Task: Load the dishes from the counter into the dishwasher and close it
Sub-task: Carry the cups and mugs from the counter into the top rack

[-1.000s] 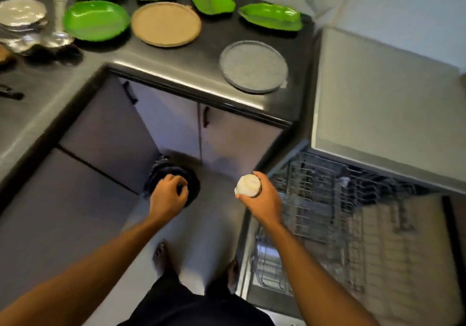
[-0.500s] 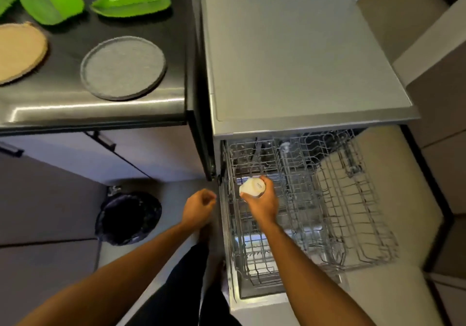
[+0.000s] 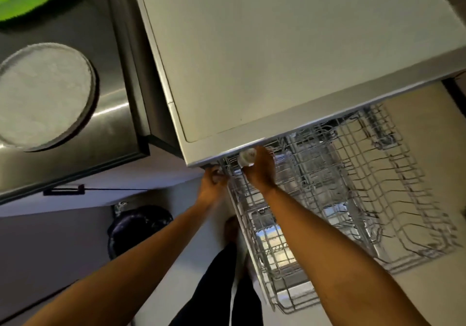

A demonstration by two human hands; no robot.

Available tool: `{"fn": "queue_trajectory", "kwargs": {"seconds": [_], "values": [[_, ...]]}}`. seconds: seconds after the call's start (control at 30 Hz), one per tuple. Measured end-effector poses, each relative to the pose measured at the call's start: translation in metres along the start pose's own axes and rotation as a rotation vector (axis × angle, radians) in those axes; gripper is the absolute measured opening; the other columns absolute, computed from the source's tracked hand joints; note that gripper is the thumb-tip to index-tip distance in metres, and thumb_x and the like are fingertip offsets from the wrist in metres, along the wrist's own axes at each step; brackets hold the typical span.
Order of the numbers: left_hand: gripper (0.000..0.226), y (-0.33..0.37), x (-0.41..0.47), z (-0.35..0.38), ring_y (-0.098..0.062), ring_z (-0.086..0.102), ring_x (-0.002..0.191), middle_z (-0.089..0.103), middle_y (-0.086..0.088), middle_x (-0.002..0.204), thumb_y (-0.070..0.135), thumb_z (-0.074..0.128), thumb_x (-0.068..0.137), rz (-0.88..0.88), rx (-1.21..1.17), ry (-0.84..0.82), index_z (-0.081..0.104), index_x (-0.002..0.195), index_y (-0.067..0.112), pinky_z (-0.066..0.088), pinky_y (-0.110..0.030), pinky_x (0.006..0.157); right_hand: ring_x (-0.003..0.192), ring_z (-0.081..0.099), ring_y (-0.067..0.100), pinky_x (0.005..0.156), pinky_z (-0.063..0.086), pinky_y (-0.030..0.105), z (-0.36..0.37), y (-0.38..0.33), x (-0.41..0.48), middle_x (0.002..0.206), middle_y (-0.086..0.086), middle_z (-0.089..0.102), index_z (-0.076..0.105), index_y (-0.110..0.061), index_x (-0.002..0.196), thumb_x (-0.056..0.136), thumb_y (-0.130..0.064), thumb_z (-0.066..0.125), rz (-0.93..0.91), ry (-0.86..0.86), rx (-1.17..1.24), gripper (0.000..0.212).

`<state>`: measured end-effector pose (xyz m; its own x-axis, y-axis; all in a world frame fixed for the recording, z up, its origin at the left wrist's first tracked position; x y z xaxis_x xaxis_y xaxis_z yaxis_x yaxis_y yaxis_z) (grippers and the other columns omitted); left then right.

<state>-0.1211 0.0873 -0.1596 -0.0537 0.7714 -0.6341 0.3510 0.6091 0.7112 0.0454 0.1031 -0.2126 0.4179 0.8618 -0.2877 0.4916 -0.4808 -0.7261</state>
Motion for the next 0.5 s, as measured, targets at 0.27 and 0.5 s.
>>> {"fn": "queue_trajectory", "kwargs": {"seconds": [0.27, 0.5], "values": [[0.032, -0.018, 0.028, 0.015, -0.032, 0.067, 0.099, 0.065, -0.008, 0.105, 0.019, 0.075, 0.085, -0.104, -0.061, 0.062, 0.050, 0.099, 0.031, 0.055, -0.055, 0.088, 0.114, 0.058, 0.037, 0.092, 0.049, 0.036, 0.036, 0.003, 0.029, 0.123, 0.021, 0.061, 0.070, -0.005, 0.106, 0.091, -0.024, 0.066, -0.050, -0.247, -0.301, 0.024], [0.048, -0.019, 0.026, 0.018, -0.019, 0.065, 0.088, 0.061, -0.009, 0.111, 0.004, 0.067, 0.089, -0.071, -0.116, 0.065, 0.044, 0.131, 0.013, 0.056, -0.028, 0.067, 0.113, 0.056, 0.040, 0.091, 0.050, 0.042, 0.046, 0.000, 0.025, 0.117, 0.024, 0.061, 0.062, 0.002, 0.115, 0.084, -0.006, 0.070, -0.121, -0.231, -0.166, 0.032]]}}
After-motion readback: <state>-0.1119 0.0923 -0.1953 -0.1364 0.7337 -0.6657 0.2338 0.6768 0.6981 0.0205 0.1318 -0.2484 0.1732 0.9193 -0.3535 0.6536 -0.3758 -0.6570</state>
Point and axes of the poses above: each hand's wrist, its own x-axis towards the middle knuckle, its own z-axis out of the palm, y = z × x, the point moved 4 cm from there along x, towards the middle knuckle
